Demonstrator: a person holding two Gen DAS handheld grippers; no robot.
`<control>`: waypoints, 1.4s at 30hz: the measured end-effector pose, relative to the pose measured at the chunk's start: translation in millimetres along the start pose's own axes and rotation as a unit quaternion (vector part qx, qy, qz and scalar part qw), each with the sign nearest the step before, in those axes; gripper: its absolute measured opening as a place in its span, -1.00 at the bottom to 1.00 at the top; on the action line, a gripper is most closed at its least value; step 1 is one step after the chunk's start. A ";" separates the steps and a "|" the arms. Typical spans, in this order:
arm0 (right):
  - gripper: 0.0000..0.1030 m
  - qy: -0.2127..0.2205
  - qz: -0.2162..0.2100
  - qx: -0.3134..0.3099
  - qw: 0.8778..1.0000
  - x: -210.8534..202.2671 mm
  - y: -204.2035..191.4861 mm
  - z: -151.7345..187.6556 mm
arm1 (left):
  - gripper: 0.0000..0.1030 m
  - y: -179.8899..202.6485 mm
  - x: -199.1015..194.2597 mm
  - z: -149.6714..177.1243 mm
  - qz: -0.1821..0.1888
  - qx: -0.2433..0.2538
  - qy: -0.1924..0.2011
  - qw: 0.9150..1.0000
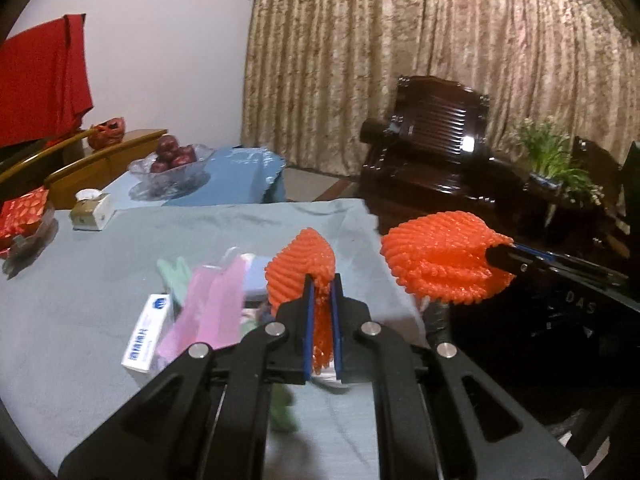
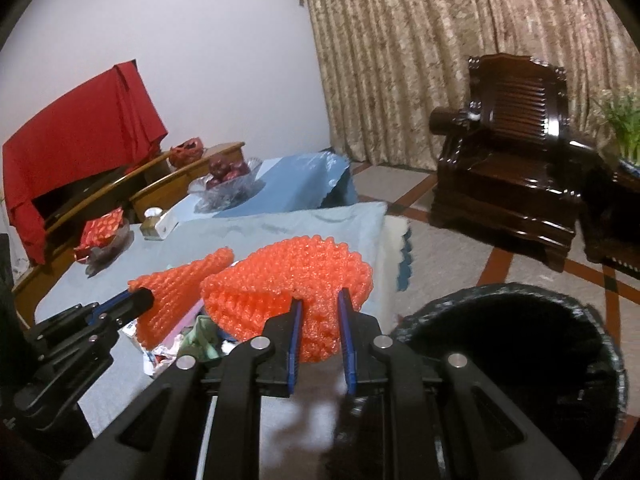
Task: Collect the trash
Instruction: 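Carry both orange foam nets over the bin and open both grippers, then return both tools to the trash pile on the table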
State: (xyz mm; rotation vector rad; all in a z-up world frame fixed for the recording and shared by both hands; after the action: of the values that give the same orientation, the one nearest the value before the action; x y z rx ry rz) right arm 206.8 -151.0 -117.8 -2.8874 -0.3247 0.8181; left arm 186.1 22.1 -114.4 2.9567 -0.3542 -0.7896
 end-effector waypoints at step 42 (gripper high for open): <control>0.74 -0.030 0.170 0.084 0.981 -70.4 156.6 60.8 | 0.61 139.7 43.0 28.3 0.131 0.048 -0.058 0.989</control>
State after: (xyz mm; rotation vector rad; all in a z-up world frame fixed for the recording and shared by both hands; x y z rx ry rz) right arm 143.1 -316.0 -161.2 -2.7985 0.2324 0.9318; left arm 179.6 -123.8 -143.4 2.8709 -0.7899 -0.9332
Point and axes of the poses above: each gripper's, at about its wrist camera, not at the fingertips, and x roughly the way its jaws point, y to its right, z to its underside, the point moved 4 cm from there along x, roughly the way its jaws point, and after that the axes turned 5 degrees about z, right-handed, at the moved point
